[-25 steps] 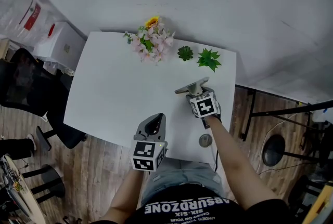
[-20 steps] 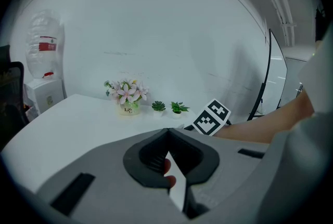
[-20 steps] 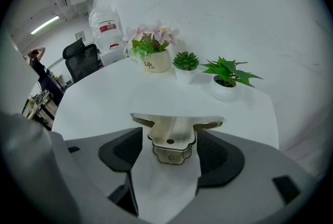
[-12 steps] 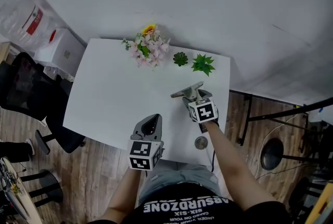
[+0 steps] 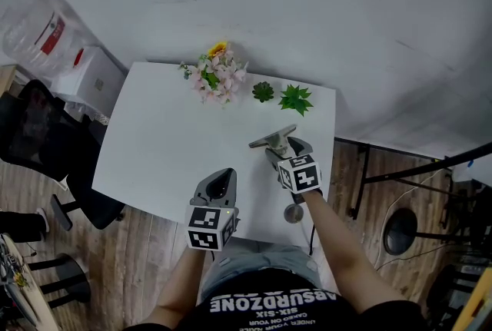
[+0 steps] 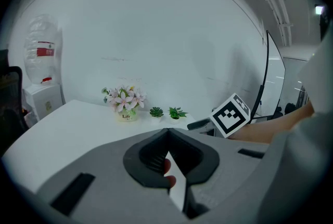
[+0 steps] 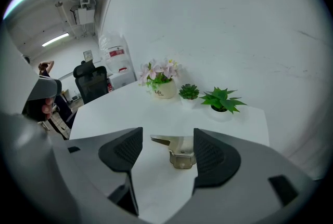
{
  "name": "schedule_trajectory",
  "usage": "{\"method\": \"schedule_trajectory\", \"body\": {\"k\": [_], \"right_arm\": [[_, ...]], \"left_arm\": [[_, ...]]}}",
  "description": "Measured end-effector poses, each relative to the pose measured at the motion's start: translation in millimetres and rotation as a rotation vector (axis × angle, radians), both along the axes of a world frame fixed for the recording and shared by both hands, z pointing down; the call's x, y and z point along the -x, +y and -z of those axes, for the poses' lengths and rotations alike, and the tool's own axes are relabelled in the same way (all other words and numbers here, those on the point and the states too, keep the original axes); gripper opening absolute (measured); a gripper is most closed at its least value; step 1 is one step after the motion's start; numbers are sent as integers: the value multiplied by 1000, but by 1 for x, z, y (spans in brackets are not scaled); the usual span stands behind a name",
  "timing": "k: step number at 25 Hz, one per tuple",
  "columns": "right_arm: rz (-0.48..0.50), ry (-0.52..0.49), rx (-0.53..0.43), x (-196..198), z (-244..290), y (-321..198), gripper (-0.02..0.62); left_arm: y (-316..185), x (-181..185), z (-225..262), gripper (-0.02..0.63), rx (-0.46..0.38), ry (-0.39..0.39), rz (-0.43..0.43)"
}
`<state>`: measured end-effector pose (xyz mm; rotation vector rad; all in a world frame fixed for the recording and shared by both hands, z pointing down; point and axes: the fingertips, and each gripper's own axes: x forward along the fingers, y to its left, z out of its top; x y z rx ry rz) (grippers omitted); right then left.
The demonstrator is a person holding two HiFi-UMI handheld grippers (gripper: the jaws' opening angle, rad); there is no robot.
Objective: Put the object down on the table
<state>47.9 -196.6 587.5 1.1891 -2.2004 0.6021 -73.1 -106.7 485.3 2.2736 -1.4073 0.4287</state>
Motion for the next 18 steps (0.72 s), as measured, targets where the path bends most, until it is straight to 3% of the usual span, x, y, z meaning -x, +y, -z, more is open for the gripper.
{"method": "schedule_trajectory", "body": {"k": [3,9,18], "right_arm": [[-1,-37,-32,4,16,3,289],[-40,-99,-78,4,41,13,208],[-115,-186,-227,-6,94,30,16]], "left_arm": [[-1,1,2,-3,-3,-1,0],[-1,-1,6,-3,-16,-1,-3],[-2,-11,17,-3,-40,7,-21]]}}
